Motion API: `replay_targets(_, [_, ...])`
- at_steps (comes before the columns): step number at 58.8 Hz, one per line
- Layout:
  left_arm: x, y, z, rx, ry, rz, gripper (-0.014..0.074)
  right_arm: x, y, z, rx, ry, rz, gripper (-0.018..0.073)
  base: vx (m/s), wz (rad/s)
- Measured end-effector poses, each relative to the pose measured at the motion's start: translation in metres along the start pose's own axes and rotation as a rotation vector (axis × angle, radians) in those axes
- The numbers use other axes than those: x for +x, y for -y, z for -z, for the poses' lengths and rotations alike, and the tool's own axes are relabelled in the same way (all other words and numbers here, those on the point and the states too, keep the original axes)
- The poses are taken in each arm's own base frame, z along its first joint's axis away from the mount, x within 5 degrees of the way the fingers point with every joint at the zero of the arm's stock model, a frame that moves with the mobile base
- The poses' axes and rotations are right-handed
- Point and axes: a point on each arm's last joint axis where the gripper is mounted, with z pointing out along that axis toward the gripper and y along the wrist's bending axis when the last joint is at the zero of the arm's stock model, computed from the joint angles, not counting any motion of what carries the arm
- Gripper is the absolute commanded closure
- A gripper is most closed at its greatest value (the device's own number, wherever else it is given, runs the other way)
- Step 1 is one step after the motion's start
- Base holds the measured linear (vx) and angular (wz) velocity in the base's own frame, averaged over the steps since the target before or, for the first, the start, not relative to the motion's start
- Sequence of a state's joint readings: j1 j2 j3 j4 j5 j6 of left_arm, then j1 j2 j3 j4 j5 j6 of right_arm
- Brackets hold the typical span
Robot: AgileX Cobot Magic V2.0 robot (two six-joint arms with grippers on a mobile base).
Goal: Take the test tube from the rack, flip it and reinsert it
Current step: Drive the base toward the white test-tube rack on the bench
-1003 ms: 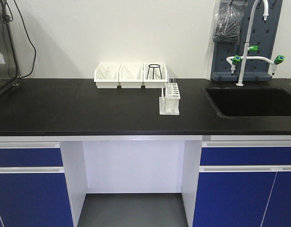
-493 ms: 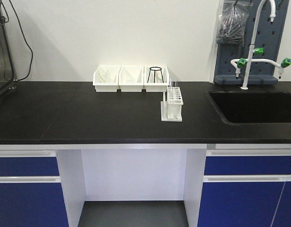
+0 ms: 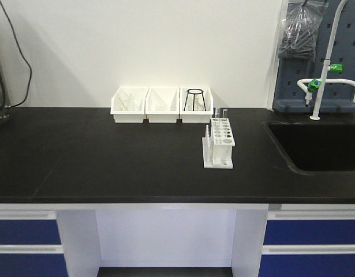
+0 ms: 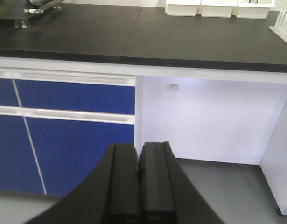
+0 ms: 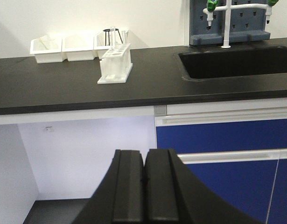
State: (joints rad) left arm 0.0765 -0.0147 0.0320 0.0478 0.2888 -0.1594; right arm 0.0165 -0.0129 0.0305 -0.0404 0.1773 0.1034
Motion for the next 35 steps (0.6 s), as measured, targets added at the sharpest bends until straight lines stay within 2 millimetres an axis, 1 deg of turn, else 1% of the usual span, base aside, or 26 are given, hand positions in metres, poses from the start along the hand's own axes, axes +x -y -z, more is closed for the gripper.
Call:
replay_targets(18, [0.0,0.0,0.0,0.0,0.0,0.0,0.0603,0.0,0.0,0.0,0.0,0.0,0.0,0.0571,0.35,-0.06])
replay_targets(35, [0.0,0.0,0.0,0.0,0.0,0.0,0.0603,0.0,0.0,0.0,0.0,0.0,0.0,0.0571,0.42,-0.03])
